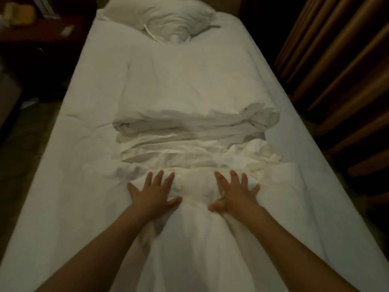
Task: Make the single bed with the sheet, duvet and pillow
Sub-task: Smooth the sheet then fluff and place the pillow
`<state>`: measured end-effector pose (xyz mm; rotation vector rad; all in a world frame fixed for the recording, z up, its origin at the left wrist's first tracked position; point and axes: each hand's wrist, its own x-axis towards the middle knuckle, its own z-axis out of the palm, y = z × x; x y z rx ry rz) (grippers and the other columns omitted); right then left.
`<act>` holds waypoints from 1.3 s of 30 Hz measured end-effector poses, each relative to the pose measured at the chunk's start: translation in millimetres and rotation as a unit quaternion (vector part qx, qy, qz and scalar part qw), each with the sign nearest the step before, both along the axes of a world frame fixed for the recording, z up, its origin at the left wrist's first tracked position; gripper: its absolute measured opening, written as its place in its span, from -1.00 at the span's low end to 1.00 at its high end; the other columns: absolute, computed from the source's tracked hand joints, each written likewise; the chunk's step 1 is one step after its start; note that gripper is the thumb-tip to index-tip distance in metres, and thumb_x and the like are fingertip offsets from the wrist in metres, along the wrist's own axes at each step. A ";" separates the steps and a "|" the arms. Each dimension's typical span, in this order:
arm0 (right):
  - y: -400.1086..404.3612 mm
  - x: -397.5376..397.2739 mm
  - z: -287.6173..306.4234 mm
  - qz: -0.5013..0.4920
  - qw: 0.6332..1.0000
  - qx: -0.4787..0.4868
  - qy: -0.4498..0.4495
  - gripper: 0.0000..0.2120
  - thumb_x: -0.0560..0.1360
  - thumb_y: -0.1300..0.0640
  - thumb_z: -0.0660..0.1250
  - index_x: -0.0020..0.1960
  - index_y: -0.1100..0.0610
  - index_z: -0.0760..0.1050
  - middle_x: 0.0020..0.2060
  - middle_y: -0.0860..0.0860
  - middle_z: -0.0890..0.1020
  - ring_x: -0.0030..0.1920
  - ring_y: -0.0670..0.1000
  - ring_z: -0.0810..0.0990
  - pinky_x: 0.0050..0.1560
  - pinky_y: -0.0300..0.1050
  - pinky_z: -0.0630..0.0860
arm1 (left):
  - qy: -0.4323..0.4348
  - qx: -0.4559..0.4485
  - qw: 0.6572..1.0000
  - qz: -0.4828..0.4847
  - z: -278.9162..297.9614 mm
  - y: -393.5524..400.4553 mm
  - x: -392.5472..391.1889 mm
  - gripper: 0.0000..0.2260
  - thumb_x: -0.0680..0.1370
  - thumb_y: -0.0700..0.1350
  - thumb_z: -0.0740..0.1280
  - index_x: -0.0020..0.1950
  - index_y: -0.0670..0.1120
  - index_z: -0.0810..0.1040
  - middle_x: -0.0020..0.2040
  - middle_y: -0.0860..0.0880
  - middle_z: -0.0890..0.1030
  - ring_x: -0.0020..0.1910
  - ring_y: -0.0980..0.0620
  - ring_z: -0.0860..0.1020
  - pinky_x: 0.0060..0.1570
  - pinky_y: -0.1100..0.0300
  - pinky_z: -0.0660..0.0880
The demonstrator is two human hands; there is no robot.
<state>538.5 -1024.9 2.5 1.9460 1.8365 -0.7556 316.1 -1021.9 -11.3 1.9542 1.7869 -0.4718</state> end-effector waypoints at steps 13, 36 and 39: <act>-26.6 -28.4 116.3 0.075 0.995 0.046 0.040 -0.09 0.37 -0.29 0.37 0.54 -0.13 -0.06 0.52 0.09 -0.05 0.50 0.23 -0.07 0.36 0.40 0.04 | -0.044 0.045 0.998 0.022 119.8 -39.2 -9.5 -0.34 0.55 0.27 0.15 0.56 0.07 0.02 0.55 0.02 0.07 0.52 0.00 0.09 0.45 -0.13 0.07; -155.5 -514.5 140.0 0.124 0.988 0.086 -0.024 -0.17 0.37 -0.25 0.40 0.48 -0.02 0.10 0.41 0.10 0.21 0.39 0.19 0.19 0.33 0.25 0.23 | -0.051 0.044 0.998 -0.011 148.2 -156.3 -458.5 -0.41 0.50 0.22 0.28 0.41 -0.07 0.31 0.36 -0.07 0.42 0.30 -0.05 0.42 0.32 0.00 0.36; -131.6 -530.1 152.1 0.134 0.981 0.115 -0.084 -0.17 0.37 -0.26 0.39 0.48 -0.01 0.10 0.41 0.11 0.21 0.41 0.21 0.15 0.35 0.30 0.14 | -0.069 0.071 0.995 -0.028 160.5 -130.0 -481.5 -0.44 0.49 0.19 0.30 0.39 -0.08 0.32 0.31 -0.06 0.44 0.26 -0.05 0.43 0.29 0.02 0.38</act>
